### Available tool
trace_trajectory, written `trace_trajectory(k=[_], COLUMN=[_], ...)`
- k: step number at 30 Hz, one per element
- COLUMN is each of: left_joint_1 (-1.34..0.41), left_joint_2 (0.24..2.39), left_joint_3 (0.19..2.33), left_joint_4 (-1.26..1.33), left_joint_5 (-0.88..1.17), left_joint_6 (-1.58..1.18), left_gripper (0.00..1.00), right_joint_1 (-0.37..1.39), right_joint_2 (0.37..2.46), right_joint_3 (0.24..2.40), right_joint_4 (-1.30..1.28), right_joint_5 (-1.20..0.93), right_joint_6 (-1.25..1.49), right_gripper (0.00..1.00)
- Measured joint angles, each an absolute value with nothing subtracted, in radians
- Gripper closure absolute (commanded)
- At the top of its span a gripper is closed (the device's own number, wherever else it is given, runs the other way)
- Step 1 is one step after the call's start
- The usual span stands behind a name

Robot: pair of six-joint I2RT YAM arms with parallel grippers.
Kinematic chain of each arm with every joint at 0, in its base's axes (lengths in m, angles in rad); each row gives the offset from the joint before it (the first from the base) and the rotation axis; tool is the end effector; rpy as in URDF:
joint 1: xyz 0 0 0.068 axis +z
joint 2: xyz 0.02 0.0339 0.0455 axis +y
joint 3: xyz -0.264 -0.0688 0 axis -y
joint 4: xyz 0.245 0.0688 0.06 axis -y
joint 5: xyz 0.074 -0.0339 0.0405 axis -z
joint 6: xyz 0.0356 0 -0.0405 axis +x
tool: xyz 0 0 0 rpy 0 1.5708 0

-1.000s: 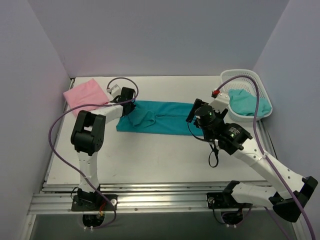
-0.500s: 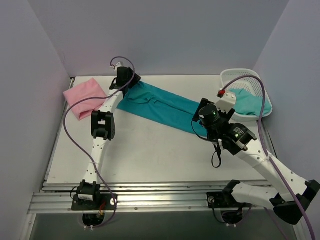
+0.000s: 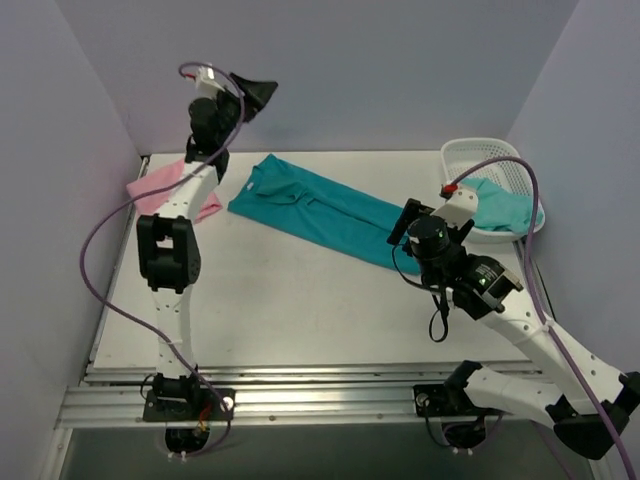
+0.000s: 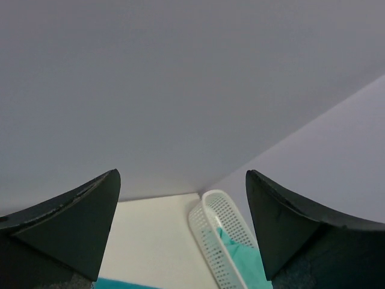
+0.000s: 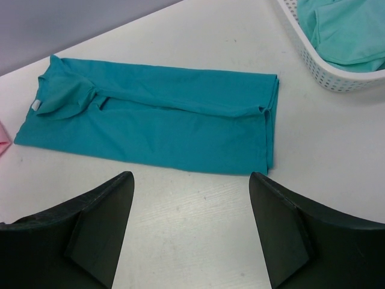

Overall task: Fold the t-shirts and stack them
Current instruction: Fold the tshirt

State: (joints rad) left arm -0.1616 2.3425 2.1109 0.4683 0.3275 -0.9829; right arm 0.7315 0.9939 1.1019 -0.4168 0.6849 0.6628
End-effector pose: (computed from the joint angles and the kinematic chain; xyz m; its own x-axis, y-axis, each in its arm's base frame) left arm 0.5519 -0.1016 0.3301 -0.2552 -0.7567 -0.6019 0.4482 0.4590 -0.7671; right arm 0.1712 0.1234 0.3900 -0.2206 0.4423 -0.8693 0.0849 0.8966 0.4347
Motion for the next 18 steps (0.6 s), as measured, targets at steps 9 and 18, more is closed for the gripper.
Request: trace_trajectory(k=[9,18], left_joint_1=[-0.348,-0.905], left_joint_2=[1.521,1.615], left_joint_3=[1.346,0.883], left_joint_4=[0.692,0.482], left_joint_5=[0.044,-0.432], left_joint_6=[-0.897,-1.153], left_gripper=[0.03,0.02], right_joint_1=[0.728,0.727], right_joint_2=[0.973,0.836], right_joint_3=[1.055,1.096], right_joint_4=[-0.410,-0.514], right_joint_5=[0.654,0.692], right_joint_6=[0.665,0.691], right_gripper=[0.27,0.26])
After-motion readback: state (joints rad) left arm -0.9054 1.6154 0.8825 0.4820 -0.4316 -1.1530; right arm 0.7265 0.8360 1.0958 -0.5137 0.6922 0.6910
